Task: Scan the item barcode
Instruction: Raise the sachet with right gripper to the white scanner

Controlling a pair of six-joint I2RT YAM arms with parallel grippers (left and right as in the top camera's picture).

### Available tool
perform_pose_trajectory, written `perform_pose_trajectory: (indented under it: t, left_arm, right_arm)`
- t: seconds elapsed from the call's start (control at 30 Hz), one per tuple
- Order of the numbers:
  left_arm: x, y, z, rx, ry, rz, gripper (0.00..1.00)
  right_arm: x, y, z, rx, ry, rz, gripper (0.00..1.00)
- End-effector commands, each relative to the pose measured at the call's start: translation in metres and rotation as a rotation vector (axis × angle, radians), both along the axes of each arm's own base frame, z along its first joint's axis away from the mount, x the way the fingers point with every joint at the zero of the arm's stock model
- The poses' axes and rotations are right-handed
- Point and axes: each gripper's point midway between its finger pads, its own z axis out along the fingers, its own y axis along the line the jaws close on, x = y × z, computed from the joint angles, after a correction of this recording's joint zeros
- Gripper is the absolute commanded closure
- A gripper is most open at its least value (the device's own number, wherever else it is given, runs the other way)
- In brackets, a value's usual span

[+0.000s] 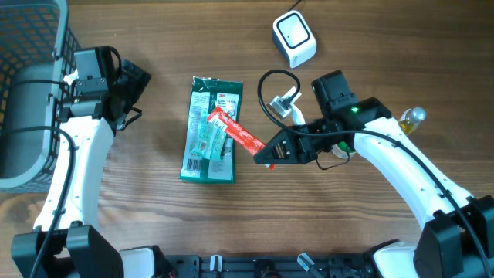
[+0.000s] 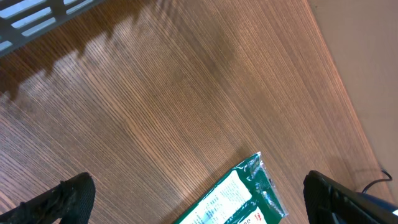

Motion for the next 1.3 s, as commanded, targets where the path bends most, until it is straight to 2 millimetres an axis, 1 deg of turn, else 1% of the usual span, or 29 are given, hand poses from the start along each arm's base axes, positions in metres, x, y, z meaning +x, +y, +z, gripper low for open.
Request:
perform_pose_trajectory:
  t: [0.0,0.17,0.3,1.0,1.1,1.27]
  left_arm:
    - [0.001,0.006,0.008,0.035,-0.015,0.0,0.0]
    - [0.001,0.006,0.008,0.035,-0.015,0.0,0.0]
    - [0.001,0.006,0.008,0.035,-0.015,0.0,0.0]
    - [0.001,0.006,0.008,0.035,-0.015,0.0,0.0]
    - [0.001,0.006,0.008,0.035,-0.015,0.0,0.0]
    - [0.001,0.006,0.008,0.035,-0.015,0.0,0.0]
  right_arm:
    - [-0.003,-0.001,0.008,0.053,0.011,0.012,0.96]
    - [-0.015,-0.006,0.003,0.025,0.03,0.004,0.96]
    - [-0.022,-0.009,-0.002,-0.004,0.013,0.004,0.95]
    - [-0.021,-0.008,-0.003,0.01,-0.025,0.004,0.96]
    - [-0.02,-0.008,-0.006,-0.008,-0.039,0.005,0.96]
    - [-0.02,-0.008,-0.006,-0.005,-0.046,0.005,0.96]
